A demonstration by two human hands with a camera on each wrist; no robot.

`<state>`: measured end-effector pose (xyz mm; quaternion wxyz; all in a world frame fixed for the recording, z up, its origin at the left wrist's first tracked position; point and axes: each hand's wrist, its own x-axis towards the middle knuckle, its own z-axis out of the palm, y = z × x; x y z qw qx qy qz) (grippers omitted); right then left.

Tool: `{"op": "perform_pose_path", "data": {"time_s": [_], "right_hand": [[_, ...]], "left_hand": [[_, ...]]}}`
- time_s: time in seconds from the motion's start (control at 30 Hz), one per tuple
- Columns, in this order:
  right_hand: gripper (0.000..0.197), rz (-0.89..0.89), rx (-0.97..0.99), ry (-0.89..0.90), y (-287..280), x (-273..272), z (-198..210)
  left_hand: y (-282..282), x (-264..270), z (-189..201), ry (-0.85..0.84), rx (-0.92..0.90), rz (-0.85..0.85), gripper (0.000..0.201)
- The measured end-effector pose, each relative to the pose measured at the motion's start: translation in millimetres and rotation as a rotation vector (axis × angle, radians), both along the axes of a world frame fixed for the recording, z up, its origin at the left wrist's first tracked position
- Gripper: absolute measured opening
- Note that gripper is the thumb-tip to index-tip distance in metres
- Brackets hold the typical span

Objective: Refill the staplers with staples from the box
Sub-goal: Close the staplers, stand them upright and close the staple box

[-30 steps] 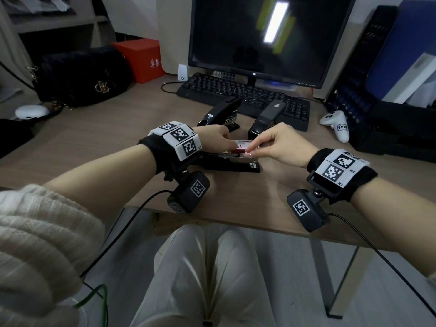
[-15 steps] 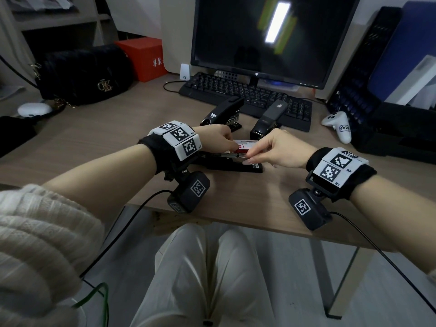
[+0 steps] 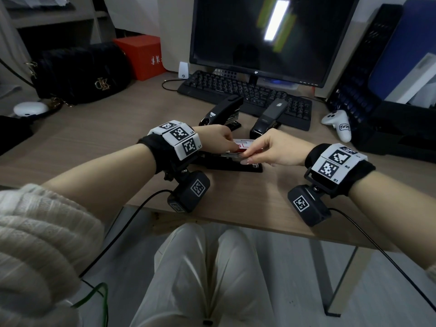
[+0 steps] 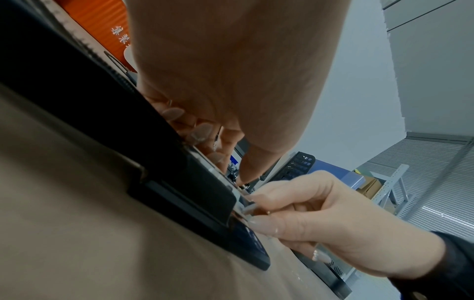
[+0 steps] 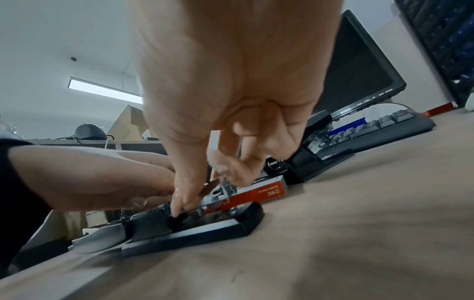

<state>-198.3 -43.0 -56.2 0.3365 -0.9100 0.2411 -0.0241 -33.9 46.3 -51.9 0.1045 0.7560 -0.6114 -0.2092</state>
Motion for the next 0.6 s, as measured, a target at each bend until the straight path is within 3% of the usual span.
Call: {"op": "perform_pose_path", "data": {"time_s": [0.33,0.43,0.6], "right_hand": [[0.019,0.012,0.007,-0.038,-0.1,-3.8,2.1],[0.03,-0.023,-0.043,-0.032,0.9,-6.5,5.5],[0.054,-0.003,-0.144,0.145,-0.5,-7.5,3.0]], "left_hand": [[8.0,22.6,12.8,0.014,-0.014,0.06,0.031],[16.7,32.6,21.5,-0.047,0.085,0.048,0.045],[32.6,38.9,29.8,-0.278,0.338,-0.019,0.064]]}}
